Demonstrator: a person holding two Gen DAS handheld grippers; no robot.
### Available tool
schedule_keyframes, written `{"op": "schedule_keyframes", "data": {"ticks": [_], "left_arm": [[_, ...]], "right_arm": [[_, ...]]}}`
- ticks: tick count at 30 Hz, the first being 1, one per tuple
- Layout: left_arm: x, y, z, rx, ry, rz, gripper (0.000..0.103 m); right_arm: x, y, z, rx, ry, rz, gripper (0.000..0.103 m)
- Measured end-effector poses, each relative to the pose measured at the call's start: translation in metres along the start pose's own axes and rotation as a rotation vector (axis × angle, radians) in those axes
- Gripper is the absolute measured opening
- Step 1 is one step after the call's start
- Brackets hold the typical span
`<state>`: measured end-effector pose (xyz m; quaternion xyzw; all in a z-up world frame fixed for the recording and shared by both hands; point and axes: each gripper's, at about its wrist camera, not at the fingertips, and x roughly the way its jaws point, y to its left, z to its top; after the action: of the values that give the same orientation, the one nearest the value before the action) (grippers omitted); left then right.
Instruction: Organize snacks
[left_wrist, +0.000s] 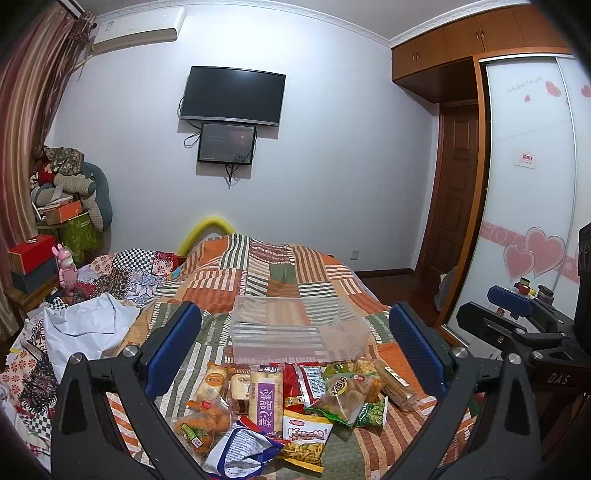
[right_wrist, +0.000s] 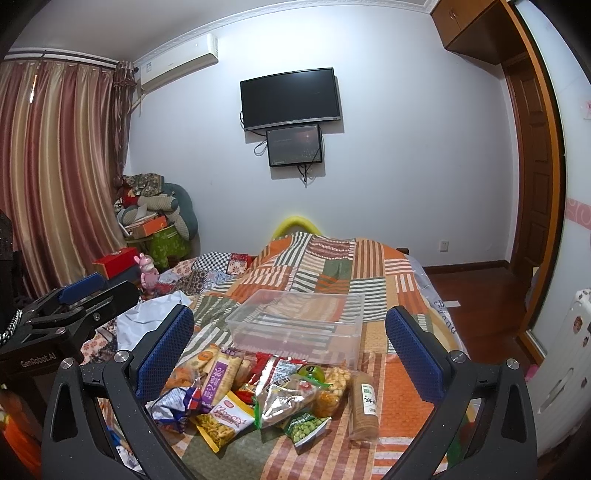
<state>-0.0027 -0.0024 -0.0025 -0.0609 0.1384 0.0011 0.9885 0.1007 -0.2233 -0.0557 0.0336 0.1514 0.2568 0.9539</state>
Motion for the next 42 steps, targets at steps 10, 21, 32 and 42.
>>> {"op": "schedule_keyframes", "data": {"ticks": [10, 21, 32, 42], "left_arm": [[0.0004, -0.0018, -0.0004, 0.004, -0.001, -0.003, 0.103], [-0.0015, -0.0037, -0.0011, 0.008, -0.003, -0.004, 0.103], [-0.0017, -0.0031, -0.0003, 0.003, -0.005, -0.005, 0.103], [-0.0026, -0.0001, 0.0003, 0.0, -0.009, -0.009, 0.103]], "right_arm": [[-0.0015, 0.0003, 0.0012, 0.003, -0.005, 0.003, 0.103], [-0.0035, -0.0013, 0.0022, 0.006, -0.014, 0.001, 0.103], [-0.004, -0.003, 0.0011, 0.012, -0.018, 0.0, 0.103], [-0.0013, -0.0033, -0.0015, 0.015, -0.013, 0.013, 0.103]]}}
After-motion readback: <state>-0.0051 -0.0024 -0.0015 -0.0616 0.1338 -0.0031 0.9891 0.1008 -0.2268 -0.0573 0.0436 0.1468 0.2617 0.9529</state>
